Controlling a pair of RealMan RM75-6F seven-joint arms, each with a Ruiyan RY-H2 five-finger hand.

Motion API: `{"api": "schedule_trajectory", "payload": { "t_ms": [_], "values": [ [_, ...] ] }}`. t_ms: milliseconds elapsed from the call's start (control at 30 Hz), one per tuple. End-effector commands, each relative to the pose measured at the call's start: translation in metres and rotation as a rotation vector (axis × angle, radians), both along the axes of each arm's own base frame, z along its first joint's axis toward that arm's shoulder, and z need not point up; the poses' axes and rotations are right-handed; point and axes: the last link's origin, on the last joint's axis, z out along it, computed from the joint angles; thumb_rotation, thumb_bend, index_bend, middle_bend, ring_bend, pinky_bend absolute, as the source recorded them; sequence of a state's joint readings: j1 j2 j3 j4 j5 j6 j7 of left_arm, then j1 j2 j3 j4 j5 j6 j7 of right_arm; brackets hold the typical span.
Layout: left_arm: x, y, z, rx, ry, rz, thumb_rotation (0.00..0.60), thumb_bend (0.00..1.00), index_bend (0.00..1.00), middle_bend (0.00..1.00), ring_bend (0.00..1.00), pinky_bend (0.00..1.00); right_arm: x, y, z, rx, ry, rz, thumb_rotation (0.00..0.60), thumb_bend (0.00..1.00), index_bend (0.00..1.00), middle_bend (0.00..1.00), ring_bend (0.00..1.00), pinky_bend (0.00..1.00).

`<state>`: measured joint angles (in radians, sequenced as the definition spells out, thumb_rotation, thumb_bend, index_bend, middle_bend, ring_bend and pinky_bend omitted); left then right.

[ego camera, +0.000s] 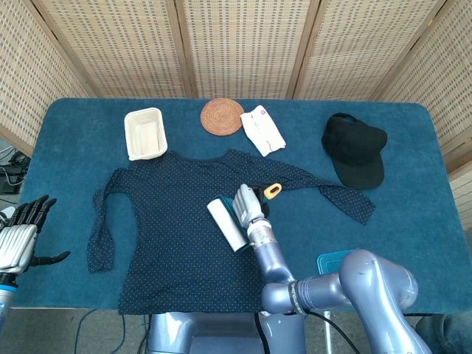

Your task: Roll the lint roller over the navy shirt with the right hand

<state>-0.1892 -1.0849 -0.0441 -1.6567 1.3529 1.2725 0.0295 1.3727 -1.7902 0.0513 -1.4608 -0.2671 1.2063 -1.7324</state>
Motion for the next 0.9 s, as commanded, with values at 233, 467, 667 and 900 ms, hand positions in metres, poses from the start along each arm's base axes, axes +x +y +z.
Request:
{"api": "schedule_trajectory", "payload": {
  "t_ms": [233, 467, 667, 900],
  "values": [
    [-0.001, 0.0, 0.0, 0.002, -0.001, 0.004, 0.6, 0.0, 0.0, 0.0, 0.0, 0.0, 0.033, 0.033, -0.029, 0.067, -0.019, 0.073, 0.6, 0.75, 0.73, 1.0, 1.0, 1.0],
    [-0.001, 0.0, 0.0, 0.003, 0.002, 0.004, 0.6, 0.0, 0.0, 0.0, 0.0, 0.0, 0.038, 0.05, -0.042, 0.102, -0.023, 0.091, 0.6, 0.75, 0.73, 1.0, 1.0, 1.0],
    [-0.002, 0.0, 0.001, 0.005, 0.002, 0.005, 0.6, 0.0, 0.0, 0.0, 0.0, 0.0, 0.021, 0.034, -0.025, 0.045, -0.017, 0.072, 0.6, 0.75, 0.73, 1.0, 1.0, 1.0],
    [0.0, -0.001, 0.0, 0.004, 0.006, -0.002, 0.6, 0.0, 0.0, 0.0, 0.0, 0.0, -0.016, 0.001, 0.008, -0.066, 0.022, 0.015, 0.6, 0.75, 0.73, 1.0, 1.0, 1.0]
  ]
}}
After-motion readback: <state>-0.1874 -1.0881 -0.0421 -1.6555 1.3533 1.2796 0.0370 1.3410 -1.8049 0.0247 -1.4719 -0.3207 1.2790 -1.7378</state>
